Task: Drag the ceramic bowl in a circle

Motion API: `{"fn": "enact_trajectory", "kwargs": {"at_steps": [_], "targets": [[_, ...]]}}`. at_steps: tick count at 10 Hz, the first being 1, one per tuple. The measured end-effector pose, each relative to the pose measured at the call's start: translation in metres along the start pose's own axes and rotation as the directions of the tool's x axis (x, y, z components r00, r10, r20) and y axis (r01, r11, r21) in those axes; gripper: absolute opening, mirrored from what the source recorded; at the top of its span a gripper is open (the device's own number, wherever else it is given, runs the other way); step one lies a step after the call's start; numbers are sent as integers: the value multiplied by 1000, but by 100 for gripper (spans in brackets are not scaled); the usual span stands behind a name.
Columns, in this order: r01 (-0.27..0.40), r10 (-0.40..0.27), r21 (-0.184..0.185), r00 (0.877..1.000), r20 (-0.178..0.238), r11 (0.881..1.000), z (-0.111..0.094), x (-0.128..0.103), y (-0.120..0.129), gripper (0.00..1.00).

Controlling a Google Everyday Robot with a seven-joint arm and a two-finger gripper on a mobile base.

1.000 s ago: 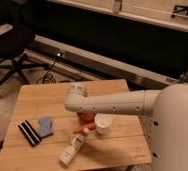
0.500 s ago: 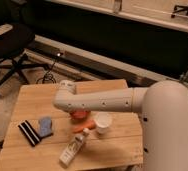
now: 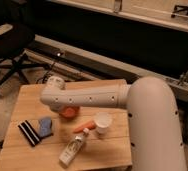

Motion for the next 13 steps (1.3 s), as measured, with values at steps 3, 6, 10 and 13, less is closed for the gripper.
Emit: {"fn": "enact_trajectory", "kwargs": {"at_steps": [3,6,10,13], "targets": [[18,-18,25,1000,21,1000,-1,11,-3,62],[17,-19,41,998,55,999,4,14,-7,80],[-43,38,40,992,121,998,10,13,-3,80],[-70,65,33,986,153,997,10,17,0,80]]}}
